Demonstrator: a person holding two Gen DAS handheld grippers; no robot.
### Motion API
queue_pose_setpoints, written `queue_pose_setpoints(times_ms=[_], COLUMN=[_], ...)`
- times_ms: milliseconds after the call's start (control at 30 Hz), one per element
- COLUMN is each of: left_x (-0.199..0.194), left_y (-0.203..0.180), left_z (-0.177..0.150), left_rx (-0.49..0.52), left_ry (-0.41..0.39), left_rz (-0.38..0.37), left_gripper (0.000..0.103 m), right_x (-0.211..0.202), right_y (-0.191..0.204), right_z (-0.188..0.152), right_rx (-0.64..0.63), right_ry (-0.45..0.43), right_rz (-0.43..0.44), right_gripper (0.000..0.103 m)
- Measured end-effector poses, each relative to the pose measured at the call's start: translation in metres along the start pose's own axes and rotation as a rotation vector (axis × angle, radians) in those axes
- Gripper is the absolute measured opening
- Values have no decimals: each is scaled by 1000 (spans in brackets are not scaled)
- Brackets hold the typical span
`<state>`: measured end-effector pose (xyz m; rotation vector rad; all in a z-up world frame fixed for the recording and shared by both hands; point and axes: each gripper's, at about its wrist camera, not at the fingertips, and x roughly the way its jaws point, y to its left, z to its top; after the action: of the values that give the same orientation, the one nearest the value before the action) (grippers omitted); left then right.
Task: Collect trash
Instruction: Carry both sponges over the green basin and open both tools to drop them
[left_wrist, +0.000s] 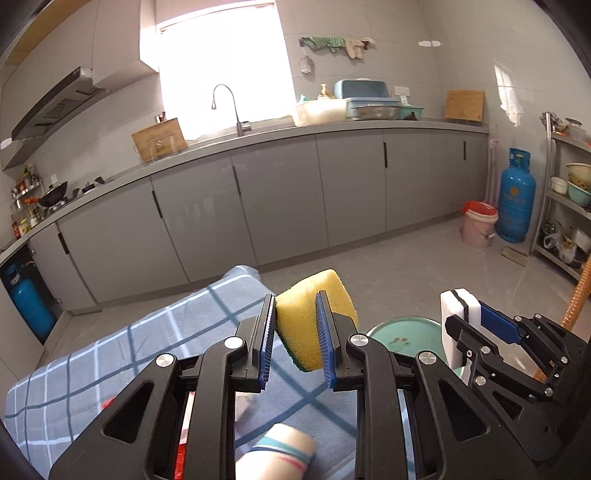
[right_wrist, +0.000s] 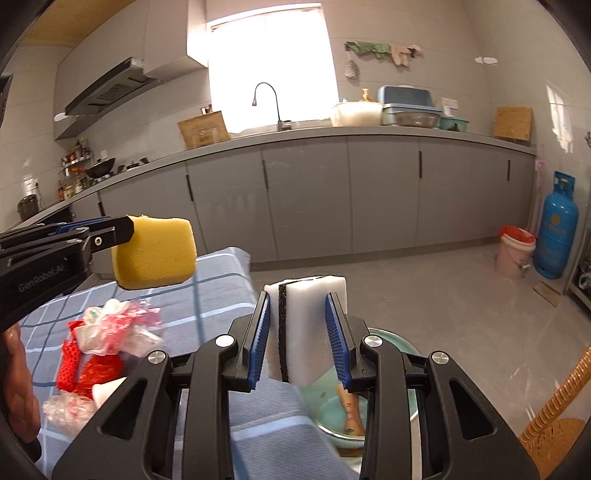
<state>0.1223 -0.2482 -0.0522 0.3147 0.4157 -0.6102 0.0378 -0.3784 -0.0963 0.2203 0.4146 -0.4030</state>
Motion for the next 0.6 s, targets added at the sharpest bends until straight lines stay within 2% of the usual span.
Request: queue_pose_setpoints(times_ms=[333,600], left_x=[50,90], left_y=[-53,-84], left_z=[2,0], left_rx=[27,56], left_ry=[78,127], left_rz=[-74,-89], left_gripper=[23,23], right_x=[39,80], right_y=[-59,-93], right_z=[-8,-18], right_rx=[65,104], right_ry=[48,93], right_rz=[-47,-50], right_gripper=[33,34])
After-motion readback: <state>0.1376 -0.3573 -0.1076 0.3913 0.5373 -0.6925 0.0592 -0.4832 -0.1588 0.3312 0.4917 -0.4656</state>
